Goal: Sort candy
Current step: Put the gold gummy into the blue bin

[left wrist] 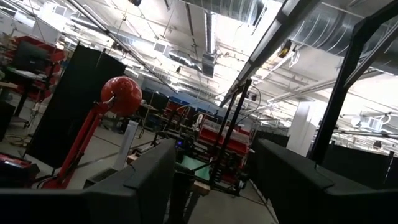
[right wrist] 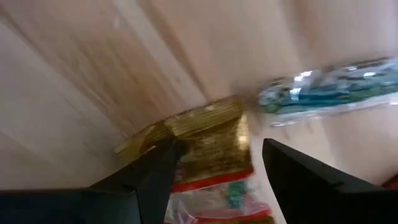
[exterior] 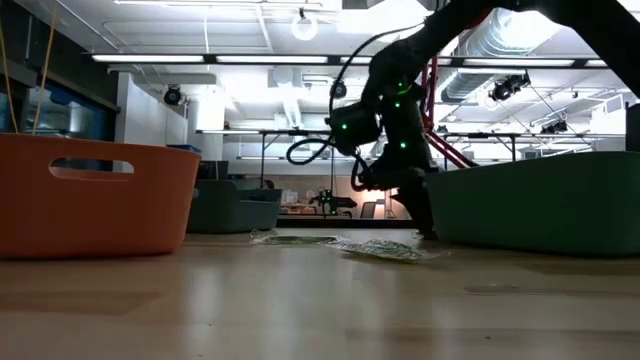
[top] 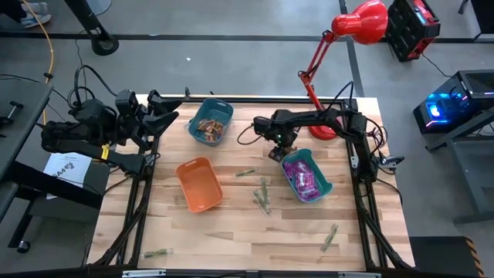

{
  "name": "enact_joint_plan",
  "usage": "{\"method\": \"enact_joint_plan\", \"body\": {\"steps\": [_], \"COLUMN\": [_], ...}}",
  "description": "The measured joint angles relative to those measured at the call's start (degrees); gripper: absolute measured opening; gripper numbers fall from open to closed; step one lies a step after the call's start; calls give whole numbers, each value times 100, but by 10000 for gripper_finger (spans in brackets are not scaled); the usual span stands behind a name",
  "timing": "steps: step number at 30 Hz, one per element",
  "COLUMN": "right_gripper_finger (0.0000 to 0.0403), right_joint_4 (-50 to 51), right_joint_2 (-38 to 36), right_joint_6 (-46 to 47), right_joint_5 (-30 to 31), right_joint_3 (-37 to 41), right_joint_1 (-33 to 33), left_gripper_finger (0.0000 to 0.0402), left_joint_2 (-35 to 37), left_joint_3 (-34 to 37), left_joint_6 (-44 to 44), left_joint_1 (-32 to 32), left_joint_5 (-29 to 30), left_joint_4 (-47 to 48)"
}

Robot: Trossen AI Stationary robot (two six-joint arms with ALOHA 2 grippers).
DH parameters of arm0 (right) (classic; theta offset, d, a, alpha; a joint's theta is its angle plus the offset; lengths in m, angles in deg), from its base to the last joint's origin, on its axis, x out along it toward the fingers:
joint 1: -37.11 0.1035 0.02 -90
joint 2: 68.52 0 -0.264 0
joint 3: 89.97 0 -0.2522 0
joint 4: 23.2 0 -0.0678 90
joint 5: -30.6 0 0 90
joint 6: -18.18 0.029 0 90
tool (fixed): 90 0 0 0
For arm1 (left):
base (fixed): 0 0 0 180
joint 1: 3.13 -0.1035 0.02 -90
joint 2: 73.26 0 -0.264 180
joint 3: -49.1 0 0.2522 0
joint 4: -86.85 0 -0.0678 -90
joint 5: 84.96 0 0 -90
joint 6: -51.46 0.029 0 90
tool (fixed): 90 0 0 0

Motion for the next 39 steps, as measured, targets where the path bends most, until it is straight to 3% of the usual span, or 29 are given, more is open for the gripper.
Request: {"method": "enact_joint_plan", "body": {"steps": [6,8,12,13,18,24,30,39], "right_gripper_finger": [215,170,33,20,31,11,47,208], "right_joint_4": [-390,-409,-592,-558,-891,-3373,-5023,-5295], "right_joint_2": [-50,-42,33,33,20,-13,0,9], "right_joint_6": [36,28,-218,-273,-406,-357,582,1002], "right_joint_5": [145,305,452,467,576,198,-170,-43], "right_joint_3": [320,247,-341,-588,-2059,-2938,-2777,-2713], "right_joint_1": [176,261,373,380,388,330,187,104], "left_gripper_finger": [216,216,216,216,216,216,216,216], "left_joint_2": [0,2,0,0,1,0,1,-27], "left_joint_3": [0,0,0,0,0,2,2,4], "left_joint_6": [-2,-3,-4,-4,48,138,142,144], "left_joint_1": [0,0,0,0,0,0,0,1], "left_joint_5": [-3,-3,-3,-3,11,163,163,178], "left_joint_4": [0,-1,-4,-4,-7,-7,-4,10]}}
